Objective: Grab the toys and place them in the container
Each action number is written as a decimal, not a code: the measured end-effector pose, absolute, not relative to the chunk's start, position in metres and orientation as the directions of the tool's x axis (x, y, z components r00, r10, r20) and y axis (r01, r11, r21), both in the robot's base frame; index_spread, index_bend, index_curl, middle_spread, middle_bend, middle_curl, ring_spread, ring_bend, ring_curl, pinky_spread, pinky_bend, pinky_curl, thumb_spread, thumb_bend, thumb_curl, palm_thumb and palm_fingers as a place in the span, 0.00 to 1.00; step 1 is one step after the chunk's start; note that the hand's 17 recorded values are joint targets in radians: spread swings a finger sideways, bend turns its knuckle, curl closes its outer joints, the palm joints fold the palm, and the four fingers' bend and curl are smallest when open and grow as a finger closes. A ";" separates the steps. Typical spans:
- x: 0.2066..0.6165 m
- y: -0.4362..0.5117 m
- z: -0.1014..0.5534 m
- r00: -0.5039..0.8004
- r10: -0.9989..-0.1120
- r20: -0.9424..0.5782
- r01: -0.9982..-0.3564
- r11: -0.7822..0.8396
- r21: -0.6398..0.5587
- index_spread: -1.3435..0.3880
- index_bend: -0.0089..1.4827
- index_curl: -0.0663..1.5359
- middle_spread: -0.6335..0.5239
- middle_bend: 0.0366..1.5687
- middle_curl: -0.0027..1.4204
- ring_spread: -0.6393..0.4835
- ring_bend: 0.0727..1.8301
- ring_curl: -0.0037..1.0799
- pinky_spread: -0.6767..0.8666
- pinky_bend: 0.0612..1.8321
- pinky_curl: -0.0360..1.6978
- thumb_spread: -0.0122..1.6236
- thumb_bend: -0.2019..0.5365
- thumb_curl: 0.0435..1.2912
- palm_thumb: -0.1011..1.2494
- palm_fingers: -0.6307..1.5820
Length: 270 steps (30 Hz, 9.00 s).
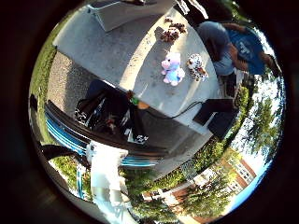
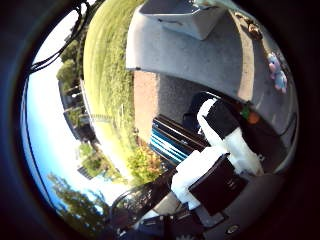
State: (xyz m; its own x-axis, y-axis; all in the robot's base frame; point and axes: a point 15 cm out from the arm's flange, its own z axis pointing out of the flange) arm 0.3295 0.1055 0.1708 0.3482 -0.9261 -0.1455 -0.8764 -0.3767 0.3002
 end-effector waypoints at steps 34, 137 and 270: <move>0.533 -0.235 0.014 -0.101 -0.983 0.155 -0.955 0.140 0.263 0.64 0.15 0.22 0.62 0.08 0.22 0.82 0.12 0.31 0.71 0.20 0.19 0.73 0.24 0.21 0.41 0.33; 0.550 0.275 0.106 0.361 -0.933 0.001 -0.930 -0.360 0.072 0.25 0.15 0.80 0.50 0.49 0.49 0.68 0.65 0.56 0.65 0.69 0.47 0.69 0.23 0.50 0.67 0.40; 0.521 0.294 0.138 0.323 -0.893 -0.313 -0.915 -0.379 0.138 0.22 0.24 0.76 0.45 0.52 0.58 0.62 0.72 0.60 0.61 0.75 0.47 0.73 0.22 0.43 0.68 0.41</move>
State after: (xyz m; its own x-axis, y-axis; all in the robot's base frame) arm 0.5205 0.2938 0.1385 0.3231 -0.8931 -0.3129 -0.9150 -0.3793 0.1378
